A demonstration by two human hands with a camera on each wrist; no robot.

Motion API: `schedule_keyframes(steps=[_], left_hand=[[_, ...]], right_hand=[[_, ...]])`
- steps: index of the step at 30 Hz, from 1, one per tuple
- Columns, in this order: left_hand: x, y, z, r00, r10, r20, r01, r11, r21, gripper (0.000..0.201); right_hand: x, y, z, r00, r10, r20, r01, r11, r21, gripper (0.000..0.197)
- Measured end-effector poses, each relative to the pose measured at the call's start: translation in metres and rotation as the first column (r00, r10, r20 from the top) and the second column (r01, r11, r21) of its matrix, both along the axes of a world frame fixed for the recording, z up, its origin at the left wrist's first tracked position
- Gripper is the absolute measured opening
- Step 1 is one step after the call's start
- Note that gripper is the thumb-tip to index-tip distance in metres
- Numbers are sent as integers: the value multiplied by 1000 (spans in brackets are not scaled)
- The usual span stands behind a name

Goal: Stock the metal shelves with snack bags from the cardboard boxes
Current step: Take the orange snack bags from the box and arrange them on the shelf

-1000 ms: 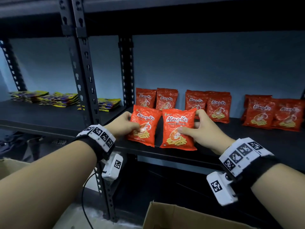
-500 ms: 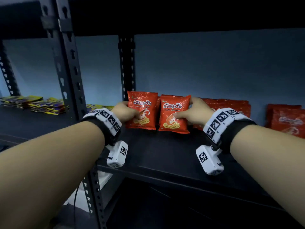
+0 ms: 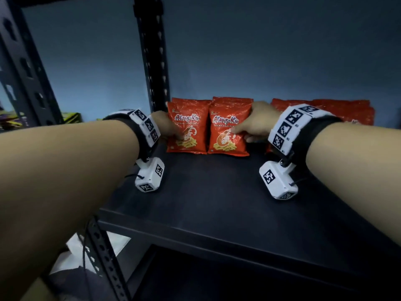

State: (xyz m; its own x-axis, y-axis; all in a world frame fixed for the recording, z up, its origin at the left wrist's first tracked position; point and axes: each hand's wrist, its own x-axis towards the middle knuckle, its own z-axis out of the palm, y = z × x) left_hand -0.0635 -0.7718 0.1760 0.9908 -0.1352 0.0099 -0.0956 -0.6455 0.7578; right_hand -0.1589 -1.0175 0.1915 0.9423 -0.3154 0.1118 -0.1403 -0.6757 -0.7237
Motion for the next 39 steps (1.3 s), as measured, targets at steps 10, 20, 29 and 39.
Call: schedule_keyframes(steps=[10, 20, 29, 39], left_hand=[[-17, 3, 5, 996, 85, 27, -88, 984, 158, 35], [-117, 4, 24, 930, -240, 278, 117, 911, 395, 30], [-251, -18, -9, 793, -607, 58, 555, 757, 344, 25], [-340, -41, -125, 637, -701, -319, 771, 584, 256, 23]], right_hand=[[-14, -4, -2, 999, 34, -37, -29, 992, 121, 56], [-117, -3, 11, 992, 117, 40, -115, 992, -60, 46], [-263, 12, -25, 971, 237, 40, -230, 964, -130, 22], [-368, -1, -157, 928, 282, -243, -293, 956, -7, 17]])
